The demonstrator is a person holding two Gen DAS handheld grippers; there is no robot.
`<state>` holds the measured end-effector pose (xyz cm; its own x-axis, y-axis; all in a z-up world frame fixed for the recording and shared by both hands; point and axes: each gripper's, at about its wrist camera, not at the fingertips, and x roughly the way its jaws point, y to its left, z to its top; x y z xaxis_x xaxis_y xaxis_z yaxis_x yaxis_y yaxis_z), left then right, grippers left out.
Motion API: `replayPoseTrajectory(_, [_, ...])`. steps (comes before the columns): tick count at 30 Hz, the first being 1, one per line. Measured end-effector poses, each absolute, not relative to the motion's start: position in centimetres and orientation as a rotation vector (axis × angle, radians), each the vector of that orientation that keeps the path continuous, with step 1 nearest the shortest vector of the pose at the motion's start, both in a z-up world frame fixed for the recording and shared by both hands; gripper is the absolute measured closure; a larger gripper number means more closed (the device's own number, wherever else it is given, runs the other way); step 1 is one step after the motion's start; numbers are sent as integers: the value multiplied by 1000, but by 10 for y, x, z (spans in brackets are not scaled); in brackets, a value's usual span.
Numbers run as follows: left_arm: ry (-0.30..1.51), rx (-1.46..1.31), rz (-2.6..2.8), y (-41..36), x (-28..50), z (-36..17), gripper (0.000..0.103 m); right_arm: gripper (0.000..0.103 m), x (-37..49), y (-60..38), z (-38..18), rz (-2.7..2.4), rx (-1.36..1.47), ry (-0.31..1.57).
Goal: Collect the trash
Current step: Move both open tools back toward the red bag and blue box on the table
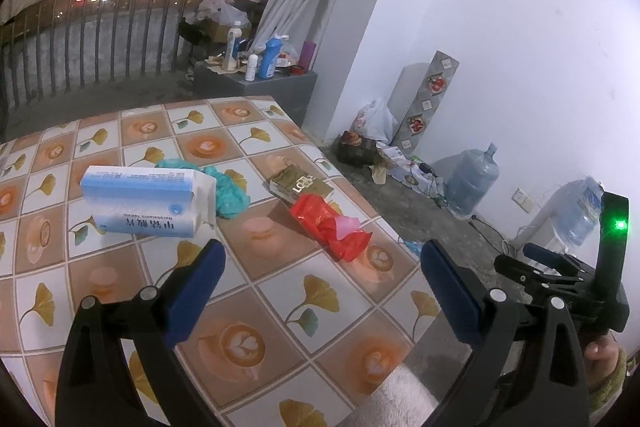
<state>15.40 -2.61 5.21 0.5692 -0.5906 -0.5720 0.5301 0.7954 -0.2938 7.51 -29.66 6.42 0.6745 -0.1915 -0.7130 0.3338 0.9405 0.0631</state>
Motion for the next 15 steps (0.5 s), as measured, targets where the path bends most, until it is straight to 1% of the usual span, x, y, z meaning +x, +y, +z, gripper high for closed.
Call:
replayPoseTrajectory(9, [700, -90, -601, -17, 148, 46, 7, 8, 76, -293, 61, -310, 195, 782])
replayPoseTrajectory(15, [696, -127, -529, 13, 146, 36, 7, 8, 81, -284, 52, -235, 219, 763])
